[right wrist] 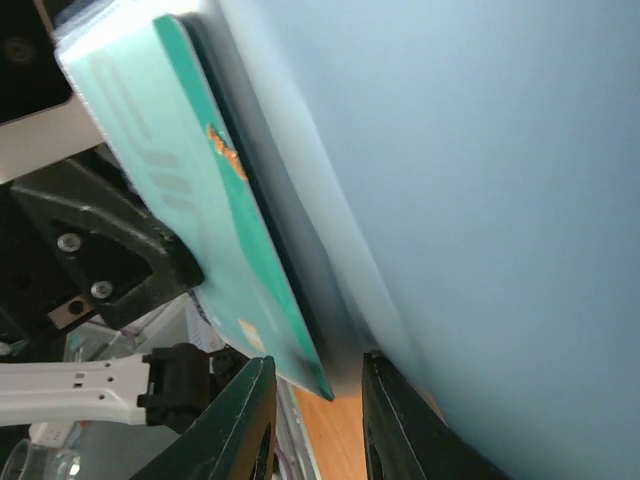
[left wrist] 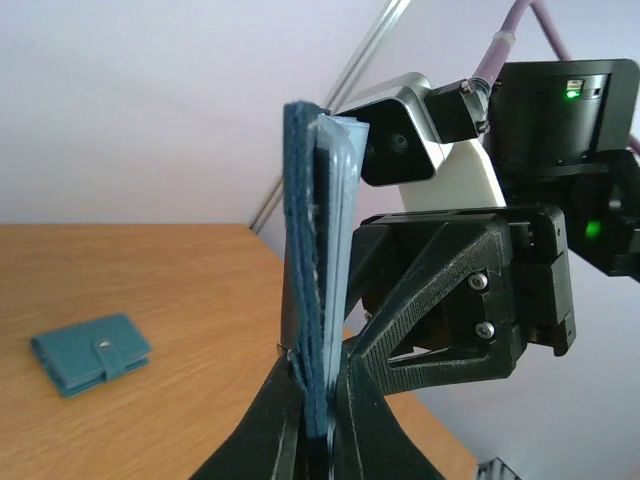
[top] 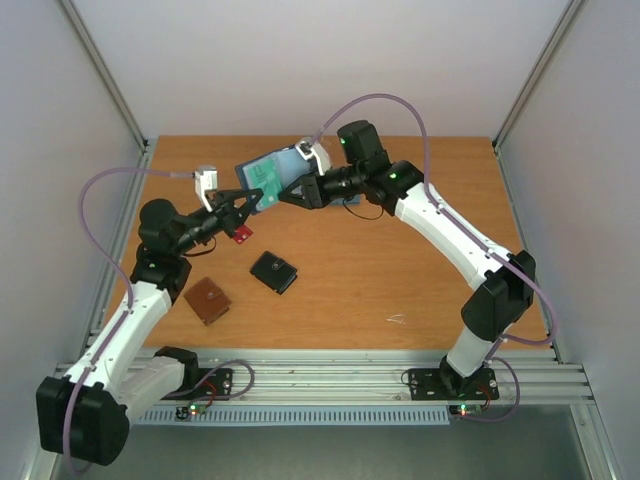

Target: Take the credit cards out of the card holder

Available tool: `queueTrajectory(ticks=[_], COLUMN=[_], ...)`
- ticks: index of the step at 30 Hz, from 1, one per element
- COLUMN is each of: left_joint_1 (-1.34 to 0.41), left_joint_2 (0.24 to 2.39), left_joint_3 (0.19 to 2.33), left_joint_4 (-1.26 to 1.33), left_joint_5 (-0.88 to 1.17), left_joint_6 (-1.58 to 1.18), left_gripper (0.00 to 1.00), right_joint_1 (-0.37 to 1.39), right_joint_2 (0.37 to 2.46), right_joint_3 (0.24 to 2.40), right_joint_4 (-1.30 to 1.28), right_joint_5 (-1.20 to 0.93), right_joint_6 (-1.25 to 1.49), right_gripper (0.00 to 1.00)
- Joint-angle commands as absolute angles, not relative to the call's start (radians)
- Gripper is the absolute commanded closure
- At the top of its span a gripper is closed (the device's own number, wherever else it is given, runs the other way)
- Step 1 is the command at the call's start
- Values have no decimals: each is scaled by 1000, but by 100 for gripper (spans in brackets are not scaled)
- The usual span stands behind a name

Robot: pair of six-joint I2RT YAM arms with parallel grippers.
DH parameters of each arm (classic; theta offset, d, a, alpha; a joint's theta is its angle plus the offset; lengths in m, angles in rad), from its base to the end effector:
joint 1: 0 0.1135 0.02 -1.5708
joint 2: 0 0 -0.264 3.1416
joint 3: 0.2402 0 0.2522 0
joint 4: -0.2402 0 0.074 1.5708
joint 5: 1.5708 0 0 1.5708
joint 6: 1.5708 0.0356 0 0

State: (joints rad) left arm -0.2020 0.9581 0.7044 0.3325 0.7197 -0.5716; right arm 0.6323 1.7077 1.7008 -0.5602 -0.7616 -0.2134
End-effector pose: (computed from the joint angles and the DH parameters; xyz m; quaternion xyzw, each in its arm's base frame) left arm 0.2116 -0.0673 0.3340 0.1375 0.6719 -0.4806 0.5464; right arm 0.2965 0.2477 0.3797 -0.4970 0.6688 0.4116 0.3691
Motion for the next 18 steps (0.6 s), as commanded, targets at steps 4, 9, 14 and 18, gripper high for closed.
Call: queueTrajectory(ticks=[4,9,14,18], left_joint_1=[-195,-186,-187,-187], left_joint_2=[982,993,1007,1009], left_joint_3=[723,729,736,738], left_joint_4=[607,615,623,621], left_joint_5=[972,1019,1032,1033], left_joint_6=[-704,-705,-707,-707], left_gripper=[100,100,100,100], right_joint_1=[596,569,573,577], right_joint_2=[1640,1616,1639,1646], right_joint_3=[1694,1720,1750,1745], right_joint_4=[-493,-555,-551,-525], right_joint_5=[-821,-894,-991,-995], right_joint_6=[-191,-254,-253,-235], right_gripper=[75,75,83,86])
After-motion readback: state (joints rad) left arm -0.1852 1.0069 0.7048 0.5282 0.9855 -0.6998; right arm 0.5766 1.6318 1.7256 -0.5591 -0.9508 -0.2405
